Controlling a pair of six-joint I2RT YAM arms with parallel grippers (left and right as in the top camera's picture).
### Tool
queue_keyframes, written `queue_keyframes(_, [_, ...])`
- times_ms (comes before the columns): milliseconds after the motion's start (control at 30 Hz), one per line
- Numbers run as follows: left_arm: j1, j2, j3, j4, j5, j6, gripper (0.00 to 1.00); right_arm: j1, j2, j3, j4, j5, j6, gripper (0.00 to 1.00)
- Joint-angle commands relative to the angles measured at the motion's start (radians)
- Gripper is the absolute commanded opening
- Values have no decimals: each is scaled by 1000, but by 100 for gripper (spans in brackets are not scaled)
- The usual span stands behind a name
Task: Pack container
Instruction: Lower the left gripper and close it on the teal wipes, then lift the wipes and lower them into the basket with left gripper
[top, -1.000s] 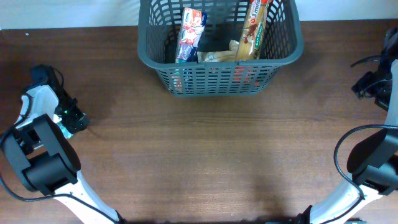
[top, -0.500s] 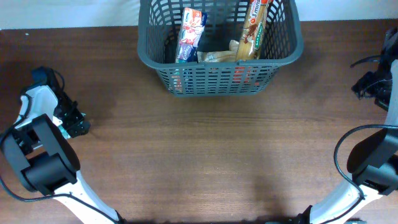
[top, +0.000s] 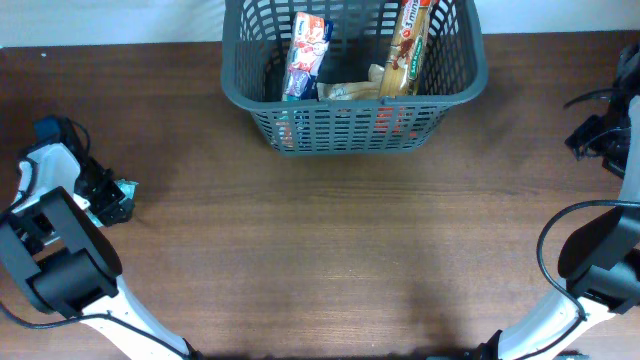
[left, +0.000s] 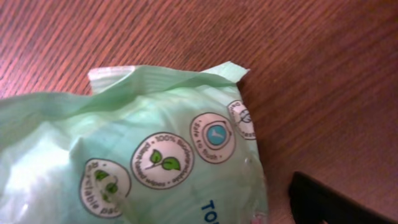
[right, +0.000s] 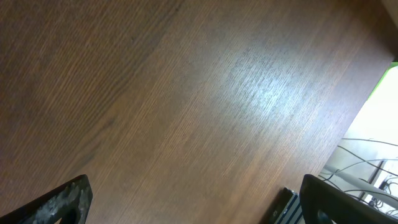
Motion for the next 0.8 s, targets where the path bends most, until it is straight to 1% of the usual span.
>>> queue_keyframes(0, [5,20,1,-5,1,-1,56,-5,-7,-5,0,-5,11,99])
queue_keyframes(33, [5,20,1,-5,1,-1,45,-5,-7,-5,0,-5,11,99])
queue_keyframes(133, [5,20,1,-5,4,-1,5,-5,-7,-5,0,-5,11,99])
queue_keyframes(167, [5,20,1,-5,9,-1,2,-5,-7,-5,0,-5,11,99])
queue_keyframes(300, [5,18,4,-4,86,12,2,-5,-7,-5,0,-5,11,99])
queue_keyframes(433, [1,4,58,11,157,167,2,-5,-7,-5,0,-5,11,99])
queue_keyframes(600, [-25,-39,222,10,229,387,2,-5,-7,-5,0,-5,11,99])
queue_keyframes(667, [-44,-69,304,10,262,419,2,-5,-7,-5,0,-5,11,99])
queue_keyframes(767, [-93,-127,444,28,311,420,2,-5,-7,-5,0,-5,11,99])
